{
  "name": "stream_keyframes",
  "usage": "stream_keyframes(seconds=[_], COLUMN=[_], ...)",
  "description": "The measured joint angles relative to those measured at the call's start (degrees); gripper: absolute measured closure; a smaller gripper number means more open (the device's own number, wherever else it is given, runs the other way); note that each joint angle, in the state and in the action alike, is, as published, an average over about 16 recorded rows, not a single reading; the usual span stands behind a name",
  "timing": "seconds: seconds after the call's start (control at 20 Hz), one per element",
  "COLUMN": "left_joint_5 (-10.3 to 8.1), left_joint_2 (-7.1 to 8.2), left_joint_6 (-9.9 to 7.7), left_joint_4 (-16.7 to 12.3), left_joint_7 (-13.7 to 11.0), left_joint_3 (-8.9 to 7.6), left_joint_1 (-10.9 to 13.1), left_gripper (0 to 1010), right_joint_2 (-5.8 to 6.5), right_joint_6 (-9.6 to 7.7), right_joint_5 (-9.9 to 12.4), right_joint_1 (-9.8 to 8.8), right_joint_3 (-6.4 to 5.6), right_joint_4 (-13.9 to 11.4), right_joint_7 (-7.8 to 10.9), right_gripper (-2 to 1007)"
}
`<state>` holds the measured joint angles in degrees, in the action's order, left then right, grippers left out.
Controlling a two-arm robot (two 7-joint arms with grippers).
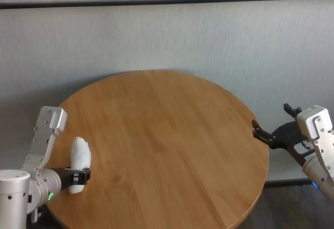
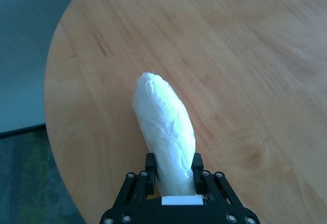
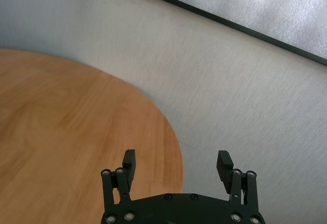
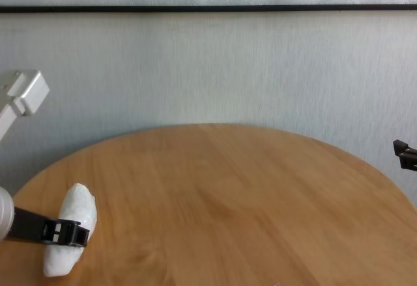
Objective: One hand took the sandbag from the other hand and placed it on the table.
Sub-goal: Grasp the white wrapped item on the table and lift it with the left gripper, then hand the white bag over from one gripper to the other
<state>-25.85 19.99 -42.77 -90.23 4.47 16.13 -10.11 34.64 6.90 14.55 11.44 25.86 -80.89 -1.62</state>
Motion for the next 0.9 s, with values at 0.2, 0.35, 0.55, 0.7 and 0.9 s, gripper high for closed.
stream_keyframes(seconds=[0.2,0.35,0.55,0.7,0.9], left_joint_5=[0.00,0.00,0.00,0.00,0.00], left_joint_2=[0.00,0.00,0.00,0.00,0.00], left_joint_6=[0.00,0.00,0.00,0.00,0.00], left_joint_4=[0.00,0.00,0.00,0.00,0.00], left_joint_7=[0.00,0.00,0.00,0.00,0.00], left_joint_3=[0.00,0.00,0.00,0.00,0.00], left_joint_1=[0.00,0.00,0.00,0.00,0.00], left_gripper=[589,609,629,640,648], right_joint_2=[0.00,0.00,0.00,0.00,0.00], right_joint_6=[0.00,0.00,0.00,0.00,0.00], right_joint_5=[0.00,0.00,0.00,0.00,0.00], right_joint_1=[0.00,0.00,0.00,0.00,0.00], right_joint_3=[0.00,0.00,0.00,0.00,0.00], right_joint_4=[0.00,0.00,0.00,0.00,0.00], right_joint_7=[0.00,0.00,0.00,0.00,0.00], right_gripper=[5,5,5,5,5])
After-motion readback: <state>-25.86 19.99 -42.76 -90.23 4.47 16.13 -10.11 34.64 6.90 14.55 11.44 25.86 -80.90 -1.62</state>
